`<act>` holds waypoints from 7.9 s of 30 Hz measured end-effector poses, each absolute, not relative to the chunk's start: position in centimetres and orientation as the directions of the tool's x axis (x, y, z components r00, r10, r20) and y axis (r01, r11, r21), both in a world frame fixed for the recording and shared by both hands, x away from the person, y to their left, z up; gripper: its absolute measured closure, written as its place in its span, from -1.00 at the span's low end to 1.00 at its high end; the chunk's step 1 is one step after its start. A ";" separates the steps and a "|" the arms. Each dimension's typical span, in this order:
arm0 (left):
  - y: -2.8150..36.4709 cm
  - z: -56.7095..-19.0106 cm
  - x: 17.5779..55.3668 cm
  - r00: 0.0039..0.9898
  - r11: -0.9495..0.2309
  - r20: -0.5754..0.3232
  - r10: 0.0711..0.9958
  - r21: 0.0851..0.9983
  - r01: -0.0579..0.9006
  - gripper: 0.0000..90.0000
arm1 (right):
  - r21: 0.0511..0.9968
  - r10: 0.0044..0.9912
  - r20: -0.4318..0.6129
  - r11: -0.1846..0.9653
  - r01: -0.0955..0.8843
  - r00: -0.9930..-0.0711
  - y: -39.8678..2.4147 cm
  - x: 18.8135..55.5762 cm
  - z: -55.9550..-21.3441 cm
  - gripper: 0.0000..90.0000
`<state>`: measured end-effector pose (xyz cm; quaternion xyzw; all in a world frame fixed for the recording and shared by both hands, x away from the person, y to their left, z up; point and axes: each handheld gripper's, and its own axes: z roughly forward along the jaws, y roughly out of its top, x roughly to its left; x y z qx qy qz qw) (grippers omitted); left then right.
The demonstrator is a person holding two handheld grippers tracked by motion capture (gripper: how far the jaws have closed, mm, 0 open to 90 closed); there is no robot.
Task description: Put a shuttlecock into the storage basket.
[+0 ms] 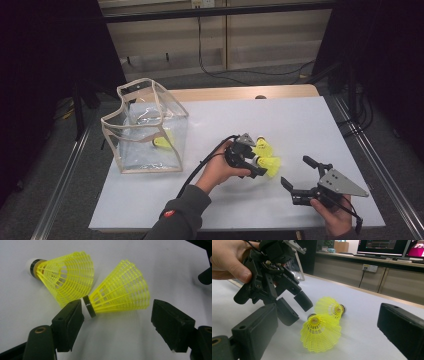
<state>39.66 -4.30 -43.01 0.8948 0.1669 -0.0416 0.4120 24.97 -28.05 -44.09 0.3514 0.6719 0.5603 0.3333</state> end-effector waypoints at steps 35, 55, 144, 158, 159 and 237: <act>-5.3 -43.0 39.1 0.962 -0.638 -0.173 0.212 0.721 0.270 -0.36 | 0.987 0.845 -0.064 0.134 0.094 -0.530 -28.0 25.0 -44.1 -0.93; -5.6 -42.7 39.7 0.974 -0.629 -0.142 0.178 0.745 0.223 -0.45 | 0.987 0.843 -0.057 0.130 0.099 -0.534 -28.1 25.0 -44.1 -0.93; -2.9 -42.5 38.1 0.938 -0.631 -0.155 0.311 0.704 0.326 0.01 | 0.986 0.842 -0.059 0.132 0.100 -0.536 -28.0 25.0 -44.1 -0.93; -1.8 -42.4 38.1 0.911 -0.600 -0.130 0.391 0.715 0.359 0.65 | 0.986 0.841 -0.059 0.132 0.097 -0.537 -28.0 25.0 -44.1 -0.93; -1.4 -42.3 38.3 0.908 -0.598 -0.121 0.402 0.716 0.360 0.74 | 0.986 0.841 -0.060 0.132 0.097 -0.538 -28.0 25.0 -44.1 -0.93; 6.2 -32.9 40.4 0.822 -0.533 -0.291 0.489 0.647 0.546 1.00 | 0.986 0.850 -0.037 0.115 0.116 -0.526 -28.1 25.3 -44.3 -0.95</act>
